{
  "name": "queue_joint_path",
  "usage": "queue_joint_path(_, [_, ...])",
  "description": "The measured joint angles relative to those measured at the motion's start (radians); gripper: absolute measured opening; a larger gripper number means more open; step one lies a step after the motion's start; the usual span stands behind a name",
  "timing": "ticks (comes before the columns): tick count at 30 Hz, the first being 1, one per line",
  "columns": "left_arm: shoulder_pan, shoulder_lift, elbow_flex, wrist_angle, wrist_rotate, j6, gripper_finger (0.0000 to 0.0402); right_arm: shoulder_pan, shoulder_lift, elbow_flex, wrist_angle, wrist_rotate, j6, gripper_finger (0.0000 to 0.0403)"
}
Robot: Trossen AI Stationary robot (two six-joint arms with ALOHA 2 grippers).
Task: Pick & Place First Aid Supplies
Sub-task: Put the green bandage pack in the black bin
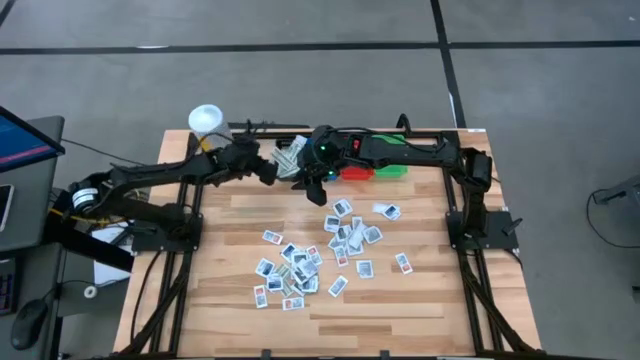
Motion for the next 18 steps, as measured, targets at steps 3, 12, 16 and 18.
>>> queue_joint_path(3, [0.002,0.037,0.000,-0.024,-0.023,-0.053,0.0131,0.000,0.000,0.000,0.002,0.000,-0.004,0.0108])
queue_joint_path(12, [0.063,0.184,0.000,0.021,0.073,-0.077,0.0131,-0.003,0.000,0.000,-0.013,0.000,-0.006,0.0108])
queue_joint_path(16, [0.093,0.205,0.000,0.074,0.079,-0.033,0.0131,-0.009,0.000,0.000,-0.016,0.000,-0.006,0.0108])
queue_joint_path(18, [0.112,0.204,0.000,0.105,0.079,-0.013,0.0131,-0.011,0.000,0.000,-0.018,0.000,-0.006,0.0108])
